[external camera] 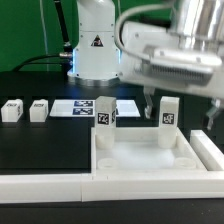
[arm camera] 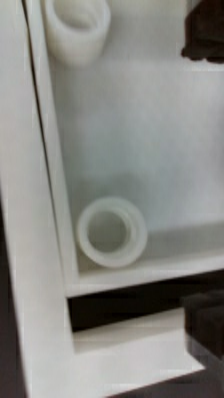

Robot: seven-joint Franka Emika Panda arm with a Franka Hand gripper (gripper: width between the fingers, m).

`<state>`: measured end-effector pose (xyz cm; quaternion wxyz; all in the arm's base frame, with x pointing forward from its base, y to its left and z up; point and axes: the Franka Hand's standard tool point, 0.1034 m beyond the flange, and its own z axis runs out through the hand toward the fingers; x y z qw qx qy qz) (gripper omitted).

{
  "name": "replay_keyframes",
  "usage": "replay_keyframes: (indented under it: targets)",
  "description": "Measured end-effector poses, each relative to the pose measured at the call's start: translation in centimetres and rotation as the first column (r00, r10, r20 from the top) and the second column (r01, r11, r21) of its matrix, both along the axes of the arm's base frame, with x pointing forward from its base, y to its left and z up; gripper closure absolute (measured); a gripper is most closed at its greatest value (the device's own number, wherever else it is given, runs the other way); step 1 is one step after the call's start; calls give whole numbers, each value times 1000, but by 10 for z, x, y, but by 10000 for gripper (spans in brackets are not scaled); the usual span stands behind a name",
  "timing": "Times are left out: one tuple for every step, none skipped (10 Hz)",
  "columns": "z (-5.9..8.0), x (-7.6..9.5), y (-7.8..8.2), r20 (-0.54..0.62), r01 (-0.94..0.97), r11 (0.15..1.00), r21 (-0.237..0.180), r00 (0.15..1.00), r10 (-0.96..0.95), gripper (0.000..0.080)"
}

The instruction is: Assemble square table

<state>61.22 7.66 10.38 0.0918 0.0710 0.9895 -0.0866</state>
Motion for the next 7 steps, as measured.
replay_keyframes:
  targets:
    - [18,-2,-17,25,55,998,-6,998,-55,150]
    - [28,-9,-39,40,129,992,-9,991,-129,150]
    - [32,-16,-65,49,176,984,-11,983,-175,150]
    - [33,-18,-86,60,202,979,-1,978,-202,150]
    - [33,-16,-103,63,276,961,24,959,-277,150]
    - [32,-16,-100,80,376,925,51,922,-379,150]
    - [32,-16,-97,86,419,906,65,902,-423,150]
